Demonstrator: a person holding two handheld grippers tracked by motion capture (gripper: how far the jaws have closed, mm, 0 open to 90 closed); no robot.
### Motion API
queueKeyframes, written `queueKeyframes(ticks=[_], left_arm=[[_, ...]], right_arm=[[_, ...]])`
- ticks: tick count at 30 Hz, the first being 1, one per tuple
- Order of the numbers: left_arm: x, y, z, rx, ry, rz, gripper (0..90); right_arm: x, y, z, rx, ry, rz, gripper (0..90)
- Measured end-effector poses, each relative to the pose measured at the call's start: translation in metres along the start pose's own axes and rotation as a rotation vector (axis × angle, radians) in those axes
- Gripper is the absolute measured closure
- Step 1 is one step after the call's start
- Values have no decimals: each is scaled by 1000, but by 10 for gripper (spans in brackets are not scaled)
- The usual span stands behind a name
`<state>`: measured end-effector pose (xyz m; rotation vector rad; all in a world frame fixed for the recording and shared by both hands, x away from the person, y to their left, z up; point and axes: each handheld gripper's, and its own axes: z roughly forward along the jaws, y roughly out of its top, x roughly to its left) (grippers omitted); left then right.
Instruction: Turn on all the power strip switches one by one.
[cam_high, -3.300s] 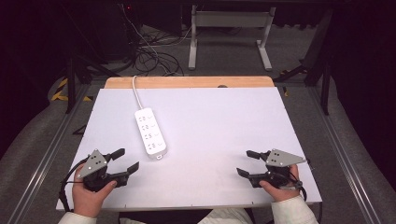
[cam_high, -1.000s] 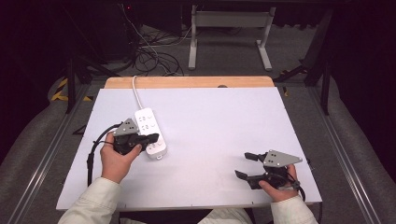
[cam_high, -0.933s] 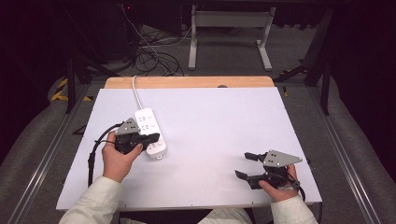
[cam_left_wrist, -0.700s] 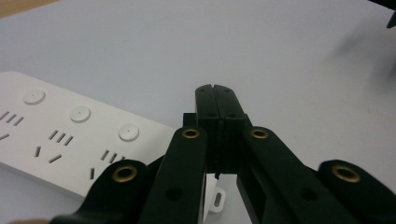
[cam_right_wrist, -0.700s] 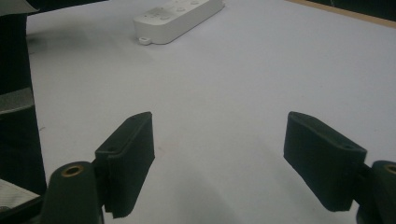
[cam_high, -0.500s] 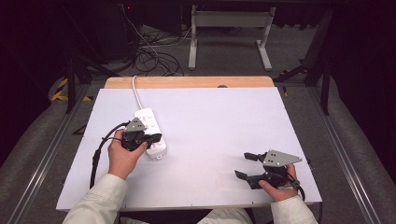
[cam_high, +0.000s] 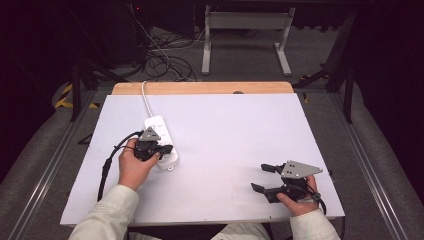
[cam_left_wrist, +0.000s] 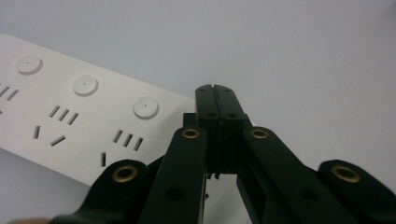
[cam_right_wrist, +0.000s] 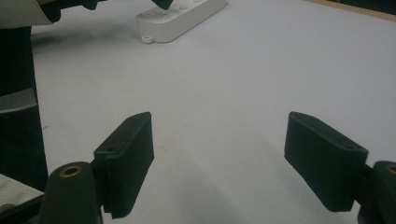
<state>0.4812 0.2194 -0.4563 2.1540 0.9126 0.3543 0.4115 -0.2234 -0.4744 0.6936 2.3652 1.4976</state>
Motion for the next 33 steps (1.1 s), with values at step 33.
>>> queueKeyframes(ticks=[33], left_arm=[[-1, -4, 5, -7, -9, 9, 900]], right_arm=[[1, -1, 1, 11, 13, -7, 242]])
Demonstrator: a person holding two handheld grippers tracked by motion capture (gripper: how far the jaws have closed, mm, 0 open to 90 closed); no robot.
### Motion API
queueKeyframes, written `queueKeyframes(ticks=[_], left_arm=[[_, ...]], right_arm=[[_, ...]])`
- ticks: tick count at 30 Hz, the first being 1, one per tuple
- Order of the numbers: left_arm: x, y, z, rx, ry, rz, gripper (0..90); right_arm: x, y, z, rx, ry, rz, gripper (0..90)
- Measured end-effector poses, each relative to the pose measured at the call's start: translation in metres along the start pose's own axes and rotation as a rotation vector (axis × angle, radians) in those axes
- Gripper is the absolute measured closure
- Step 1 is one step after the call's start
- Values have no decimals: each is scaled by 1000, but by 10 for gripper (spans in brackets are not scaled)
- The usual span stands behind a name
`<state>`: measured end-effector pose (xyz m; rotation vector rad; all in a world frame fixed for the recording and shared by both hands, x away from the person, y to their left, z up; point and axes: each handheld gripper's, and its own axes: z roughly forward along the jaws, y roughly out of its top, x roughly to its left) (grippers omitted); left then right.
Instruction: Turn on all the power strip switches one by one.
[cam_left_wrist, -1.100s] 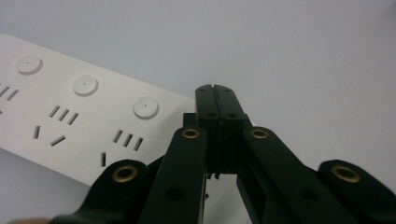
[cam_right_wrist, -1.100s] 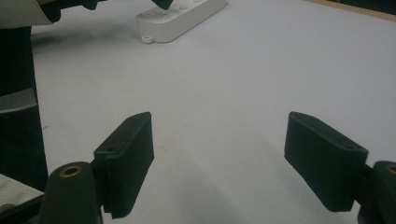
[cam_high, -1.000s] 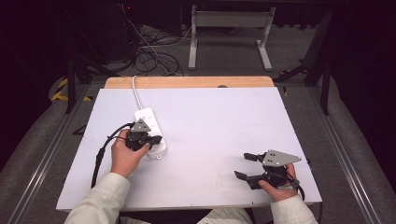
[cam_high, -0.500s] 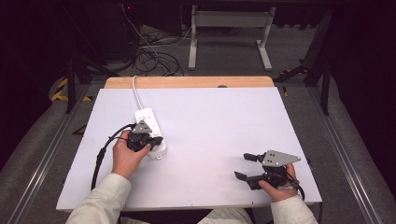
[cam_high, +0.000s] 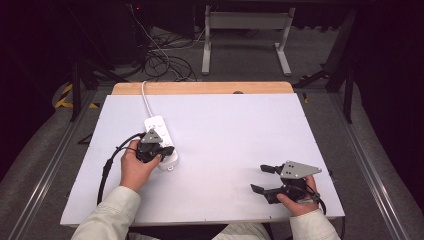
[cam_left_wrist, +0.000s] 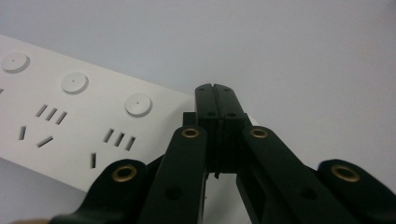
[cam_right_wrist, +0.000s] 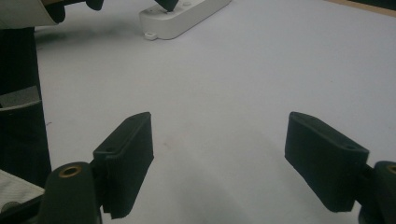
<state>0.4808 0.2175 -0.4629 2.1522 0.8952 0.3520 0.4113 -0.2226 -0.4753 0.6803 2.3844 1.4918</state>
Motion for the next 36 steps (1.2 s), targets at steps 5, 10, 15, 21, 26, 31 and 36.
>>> queueKeyframes(ticks=[5, 10, 15, 21, 26, 31, 36], left_arm=[[2, -3, 0, -22, -10, -18, 900], [1, -3, 0, -11, -3, -18, 900], [1, -3, 0, -9, 0, -16, 900], [2, -3, 1, -4, 34, -22, 900], [0, -3, 1, -2, 51, -4, 900], [-2, -4, 0, -4, 55, 4, 900], [-3, -4, -1, -3, 53, 9, 900]], right_arm=[[0, 0, 0, 2, 2, -4, 242], [0, 0, 0, 3, 5, -5, 242], [1, 0, 1, 3, 6, -6, 241], [1, 0, 1, 5, 8, -5, 240], [1, 0, 1, 7, 11, -3, 238], [1, 0, 2, 8, 11, -3, 238], [1, 0, 2, 11, 13, -4, 237]])
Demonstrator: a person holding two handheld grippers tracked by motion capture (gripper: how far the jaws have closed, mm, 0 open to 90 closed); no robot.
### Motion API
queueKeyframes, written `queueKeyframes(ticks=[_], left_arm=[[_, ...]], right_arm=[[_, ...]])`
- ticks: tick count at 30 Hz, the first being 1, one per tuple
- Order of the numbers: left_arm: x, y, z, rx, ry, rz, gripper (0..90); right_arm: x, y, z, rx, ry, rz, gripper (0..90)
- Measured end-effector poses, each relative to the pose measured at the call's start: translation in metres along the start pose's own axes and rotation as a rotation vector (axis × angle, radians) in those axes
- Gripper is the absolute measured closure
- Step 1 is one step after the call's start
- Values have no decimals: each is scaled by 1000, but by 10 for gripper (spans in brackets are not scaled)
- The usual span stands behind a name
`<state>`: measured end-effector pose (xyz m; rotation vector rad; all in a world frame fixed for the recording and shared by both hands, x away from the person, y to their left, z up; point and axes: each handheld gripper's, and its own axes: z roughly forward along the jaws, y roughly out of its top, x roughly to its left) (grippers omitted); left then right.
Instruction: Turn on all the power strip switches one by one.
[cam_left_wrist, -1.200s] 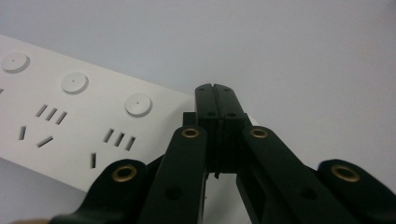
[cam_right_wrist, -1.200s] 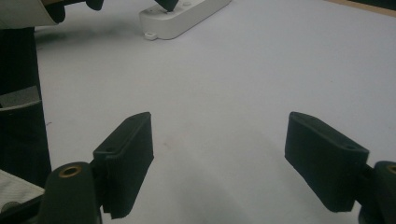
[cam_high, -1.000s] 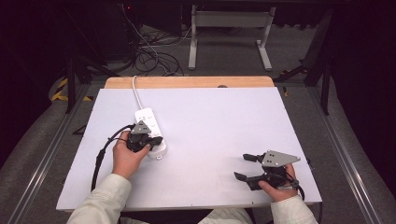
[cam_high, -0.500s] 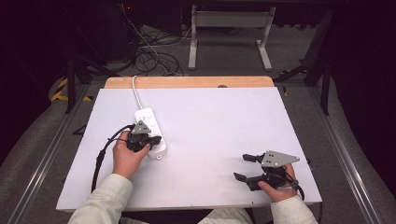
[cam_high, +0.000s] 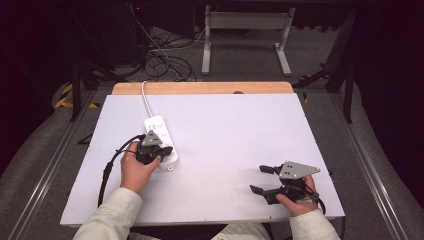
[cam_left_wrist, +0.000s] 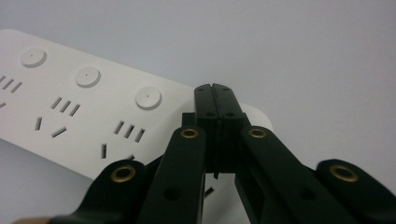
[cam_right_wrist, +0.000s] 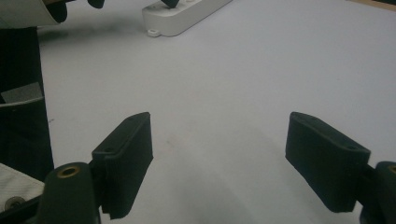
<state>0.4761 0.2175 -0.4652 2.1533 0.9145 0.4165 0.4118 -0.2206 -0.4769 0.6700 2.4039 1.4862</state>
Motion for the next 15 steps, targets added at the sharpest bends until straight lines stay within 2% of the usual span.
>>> queueKeyframes(ticks=[9, 15], left_arm=[[-1, -1, 1, -11, 9, -6, 900], [-3, -2, 1, -7, 18, 4, 900]], right_arm=[[1, 0, 0, 2, 2, 0, 236], [1, 0, 1, 5, 4, 0, 236]])
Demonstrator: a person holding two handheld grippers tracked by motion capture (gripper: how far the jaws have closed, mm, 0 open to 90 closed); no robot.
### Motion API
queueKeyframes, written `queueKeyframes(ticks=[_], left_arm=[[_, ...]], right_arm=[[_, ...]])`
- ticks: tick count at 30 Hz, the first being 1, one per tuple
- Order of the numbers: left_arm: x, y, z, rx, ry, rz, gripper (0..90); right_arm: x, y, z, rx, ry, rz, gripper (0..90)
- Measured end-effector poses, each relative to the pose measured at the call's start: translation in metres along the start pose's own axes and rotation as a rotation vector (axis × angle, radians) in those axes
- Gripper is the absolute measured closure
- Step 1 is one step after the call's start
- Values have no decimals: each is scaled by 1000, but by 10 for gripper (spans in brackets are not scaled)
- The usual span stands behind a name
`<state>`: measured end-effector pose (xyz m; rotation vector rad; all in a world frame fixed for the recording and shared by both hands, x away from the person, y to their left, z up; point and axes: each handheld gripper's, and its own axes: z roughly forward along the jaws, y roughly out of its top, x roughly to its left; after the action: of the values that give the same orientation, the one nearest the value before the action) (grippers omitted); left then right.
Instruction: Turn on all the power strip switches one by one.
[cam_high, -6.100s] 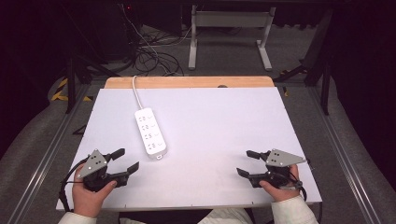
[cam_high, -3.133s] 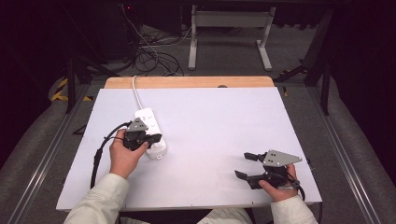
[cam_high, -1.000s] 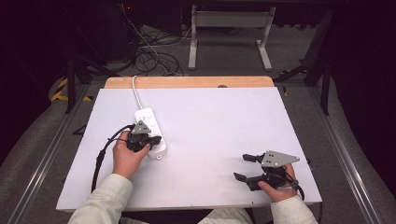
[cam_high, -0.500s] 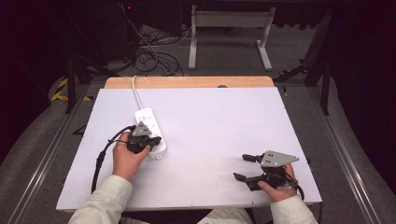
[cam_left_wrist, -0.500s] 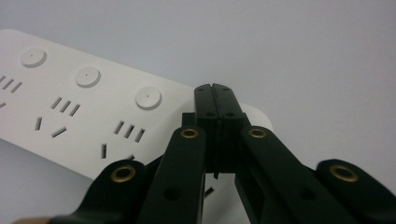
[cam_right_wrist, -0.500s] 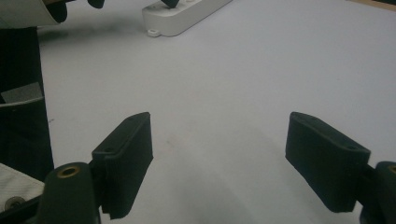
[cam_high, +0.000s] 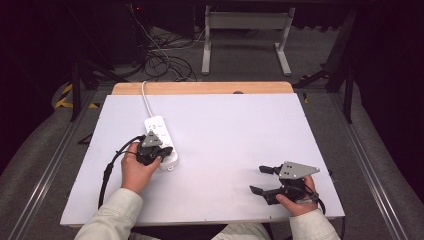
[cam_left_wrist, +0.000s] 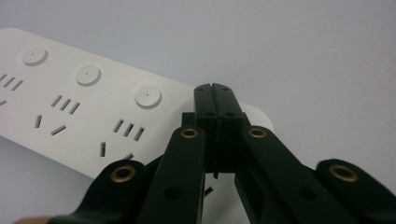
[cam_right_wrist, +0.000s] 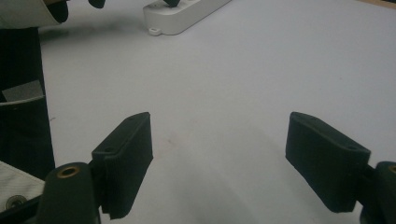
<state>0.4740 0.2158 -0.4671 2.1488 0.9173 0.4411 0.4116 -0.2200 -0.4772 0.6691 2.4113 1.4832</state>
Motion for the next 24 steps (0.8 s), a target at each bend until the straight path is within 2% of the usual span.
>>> queueKeyframes(ticks=[13, 17, 24], left_arm=[[-3, 1, 0, 13, 34, 16, 900], [-4, 3, 1, 24, 21, -1, 900], [-5, 7, 2, 52, 23, -5, 900]], right_arm=[[0, -1, 1, 8, 5, -1, 236], [0, -1, 1, 10, 6, 0, 236], [0, -1, 2, 15, 10, -3, 235]])
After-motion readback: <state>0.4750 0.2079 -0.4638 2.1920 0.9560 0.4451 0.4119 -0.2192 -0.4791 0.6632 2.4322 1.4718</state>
